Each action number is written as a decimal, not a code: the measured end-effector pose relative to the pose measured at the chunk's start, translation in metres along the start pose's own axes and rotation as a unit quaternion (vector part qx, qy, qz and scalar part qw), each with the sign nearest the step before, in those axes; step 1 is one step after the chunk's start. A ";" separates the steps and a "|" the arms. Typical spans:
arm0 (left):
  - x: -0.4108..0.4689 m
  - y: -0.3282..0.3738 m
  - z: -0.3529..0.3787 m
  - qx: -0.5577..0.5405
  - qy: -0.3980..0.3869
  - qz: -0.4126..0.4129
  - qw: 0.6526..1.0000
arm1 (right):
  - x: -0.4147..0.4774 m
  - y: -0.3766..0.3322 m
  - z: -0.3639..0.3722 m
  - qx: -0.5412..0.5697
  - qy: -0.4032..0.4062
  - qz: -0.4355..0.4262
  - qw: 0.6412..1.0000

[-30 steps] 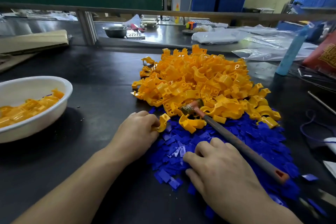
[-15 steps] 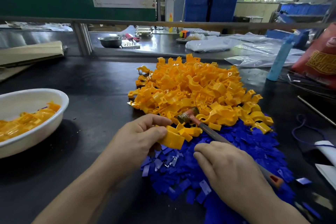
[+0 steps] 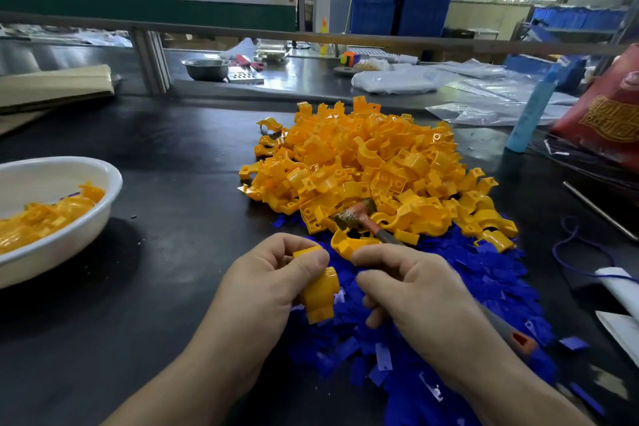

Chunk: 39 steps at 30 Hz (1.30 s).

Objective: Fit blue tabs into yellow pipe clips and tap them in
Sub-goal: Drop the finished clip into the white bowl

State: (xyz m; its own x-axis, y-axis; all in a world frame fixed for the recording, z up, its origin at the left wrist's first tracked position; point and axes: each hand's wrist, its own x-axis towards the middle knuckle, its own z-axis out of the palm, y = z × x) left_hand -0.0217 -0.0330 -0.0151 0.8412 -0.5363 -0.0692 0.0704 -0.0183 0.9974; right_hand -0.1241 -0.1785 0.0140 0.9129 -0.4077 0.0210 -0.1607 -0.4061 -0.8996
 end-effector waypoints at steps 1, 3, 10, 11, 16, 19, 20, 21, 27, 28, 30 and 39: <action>0.000 0.000 0.001 -0.003 -0.003 -0.011 1.000 | 0.000 0.004 0.000 0.036 0.001 0.021 0.999; -0.001 0.001 0.002 -0.019 -0.011 -0.028 0.999 | -0.001 0.009 -0.002 0.091 0.008 0.036 0.995; -0.008 0.005 0.009 -0.020 -0.045 -0.014 0.999 | -0.006 0.006 -0.007 0.082 -0.001 -0.044 0.996; -0.010 0.007 0.010 -0.019 -0.056 -0.007 0.998 | -0.008 0.005 -0.007 0.044 0.002 -0.070 0.997; -0.013 0.011 0.010 -0.023 -0.070 0.014 0.997 | -0.014 0.000 -0.008 0.002 0.037 -0.162 0.986; -0.014 0.012 0.010 -0.032 -0.083 0.005 0.996 | -0.015 -0.001 -0.007 0.007 0.036 -0.173 0.984; -0.014 0.013 0.010 -0.040 -0.092 0.001 0.995 | -0.014 -0.001 -0.006 -0.007 0.040 -0.181 0.983; -0.014 0.014 0.009 -0.052 -0.101 -0.002 0.994 | -0.014 0.001 -0.005 -0.028 0.045 -0.193 0.980; -0.016 0.016 0.008 -0.077 -0.146 -0.032 0.986 | -0.011 0.002 -0.008 -0.084 0.046 -0.240 0.966; -0.017 0.017 0.008 -0.084 -0.152 -0.038 0.984 | -0.011 0.003 -0.008 -0.078 0.043 -0.242 0.966; -0.017 0.017 0.007 -0.108 -0.164 -0.050 0.979 | -0.012 0.003 -0.007 -0.069 0.047 -0.244 0.966; -0.015 0.013 0.008 -0.139 -0.153 -0.061 0.976 | -0.013 0.002 -0.006 -0.107 0.077 -0.246 0.960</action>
State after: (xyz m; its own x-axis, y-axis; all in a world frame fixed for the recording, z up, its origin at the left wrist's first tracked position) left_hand -0.0377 -0.0321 -0.0007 0.6209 -0.7723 -0.1342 0.3384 0.1097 0.9346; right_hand -0.1384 -0.1793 0.0146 0.8347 -0.2330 0.4990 0.1869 -0.7325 -0.6547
